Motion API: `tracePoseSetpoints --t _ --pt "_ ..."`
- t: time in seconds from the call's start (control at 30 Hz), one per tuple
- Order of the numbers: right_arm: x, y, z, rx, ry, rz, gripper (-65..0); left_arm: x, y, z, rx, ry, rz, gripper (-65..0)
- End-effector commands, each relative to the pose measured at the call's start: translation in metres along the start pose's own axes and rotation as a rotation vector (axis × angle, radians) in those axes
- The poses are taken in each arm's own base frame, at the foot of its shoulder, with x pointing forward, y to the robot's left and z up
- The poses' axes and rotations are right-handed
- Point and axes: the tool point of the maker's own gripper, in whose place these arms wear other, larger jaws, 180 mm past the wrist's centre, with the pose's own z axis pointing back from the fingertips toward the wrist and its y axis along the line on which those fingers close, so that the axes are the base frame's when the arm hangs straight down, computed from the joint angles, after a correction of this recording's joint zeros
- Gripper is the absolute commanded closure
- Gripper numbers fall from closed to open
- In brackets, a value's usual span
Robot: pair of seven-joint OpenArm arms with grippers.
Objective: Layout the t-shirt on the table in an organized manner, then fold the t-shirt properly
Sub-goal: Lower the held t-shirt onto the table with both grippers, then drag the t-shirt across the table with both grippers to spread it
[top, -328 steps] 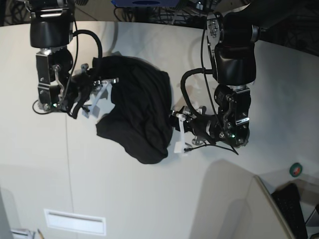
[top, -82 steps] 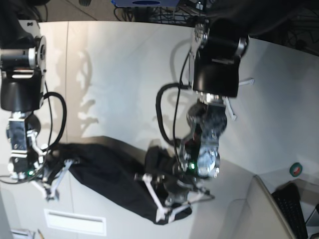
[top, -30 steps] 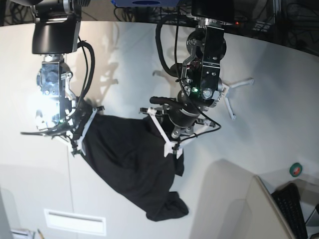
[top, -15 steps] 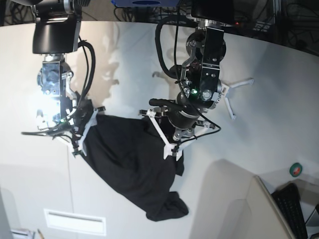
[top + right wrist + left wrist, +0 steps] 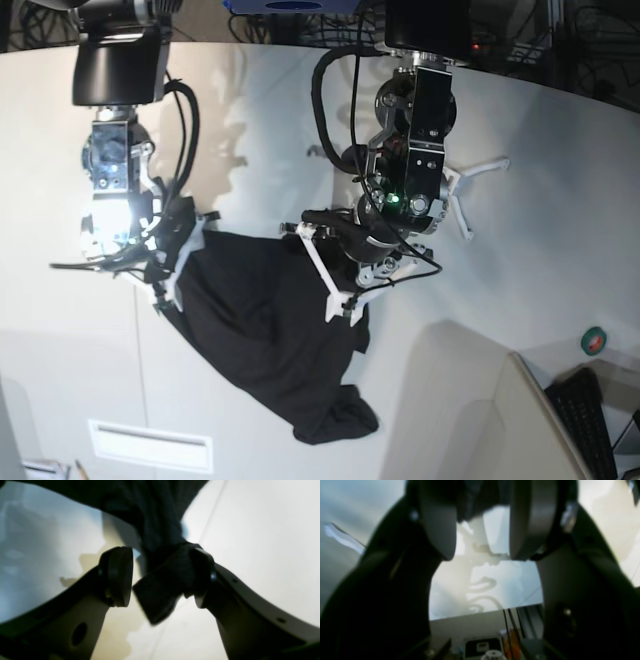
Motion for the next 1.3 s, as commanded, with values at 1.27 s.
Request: tracePoseSetpoints --t 1.27 --pt "0.111 0.086 0.047 -0.023 -0.35 0.387 -34.7 0.017 0.11 0.078 0.26 -0.172 0.062 -21.4"
